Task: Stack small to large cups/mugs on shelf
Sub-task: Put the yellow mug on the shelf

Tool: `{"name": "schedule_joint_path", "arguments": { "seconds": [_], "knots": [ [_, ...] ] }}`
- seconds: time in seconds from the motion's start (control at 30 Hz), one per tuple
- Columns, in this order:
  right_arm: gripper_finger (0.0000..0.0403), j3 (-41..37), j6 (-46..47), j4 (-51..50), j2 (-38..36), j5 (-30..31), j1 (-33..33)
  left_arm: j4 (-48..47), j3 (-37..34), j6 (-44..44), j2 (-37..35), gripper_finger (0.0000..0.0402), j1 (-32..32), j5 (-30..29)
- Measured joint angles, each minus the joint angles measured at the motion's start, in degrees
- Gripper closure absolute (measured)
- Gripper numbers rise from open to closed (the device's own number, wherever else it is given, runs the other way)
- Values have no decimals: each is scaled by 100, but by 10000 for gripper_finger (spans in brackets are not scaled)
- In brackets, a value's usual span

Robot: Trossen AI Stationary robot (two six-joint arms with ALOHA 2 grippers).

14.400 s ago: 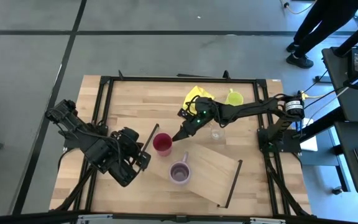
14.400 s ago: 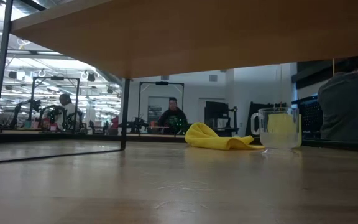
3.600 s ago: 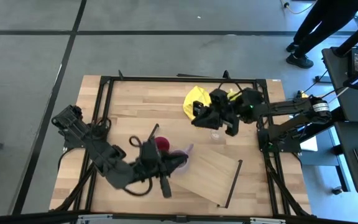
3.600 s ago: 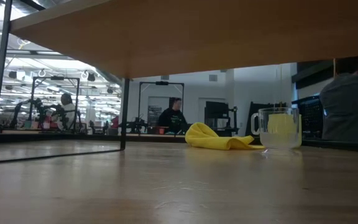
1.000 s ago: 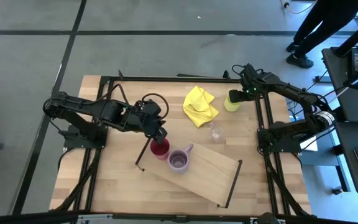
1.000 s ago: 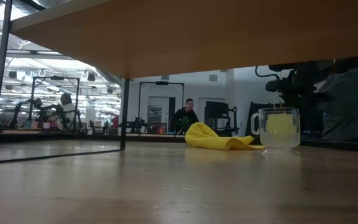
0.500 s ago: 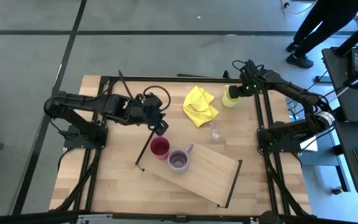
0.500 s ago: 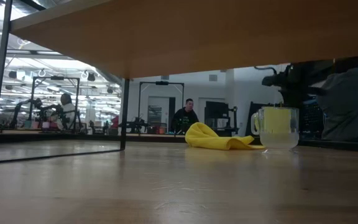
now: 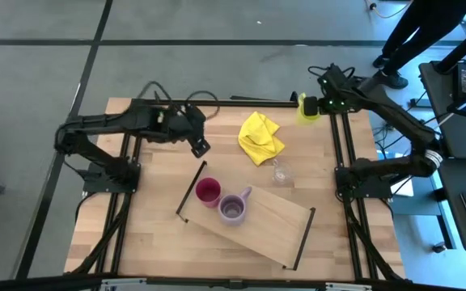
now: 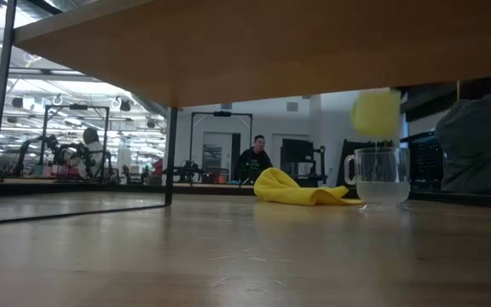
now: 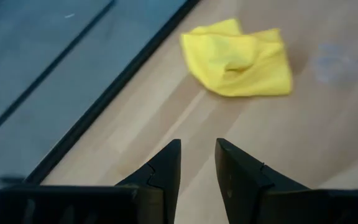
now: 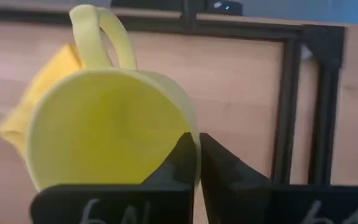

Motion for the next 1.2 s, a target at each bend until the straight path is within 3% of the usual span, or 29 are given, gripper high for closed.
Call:
{"name": "schedule_joint_path", "arguments": {
  "seconds": [0.2, 0.5, 0.7, 0.9, 1.2],
  "knots": [
    [395, 1102, 1711, -983, -50, 733, 1191, 1281, -836, 1288, -1121, 308, 760, 1514],
    [395, 1865, 3666, -1282, 374, 1669, 2890, 1373, -1629, 2399, -2186, 308, 2177, 2596],
    [395, 2572, 4228, -1350, 1030, 1844, 3695, 1358, -1966, 2793, -2277, 308, 2995, 3516],
    [395, 3523, 4728, -1977, 1661, 2009, 4285, 1384, -2188, 3175, -2275, 308, 3578, 3966],
    [395, 3817, 5363, -1984, 1763, 2115, 4848, 1396, -2276, 3336, -2212, 308, 4054, 4345]
  ]
}}
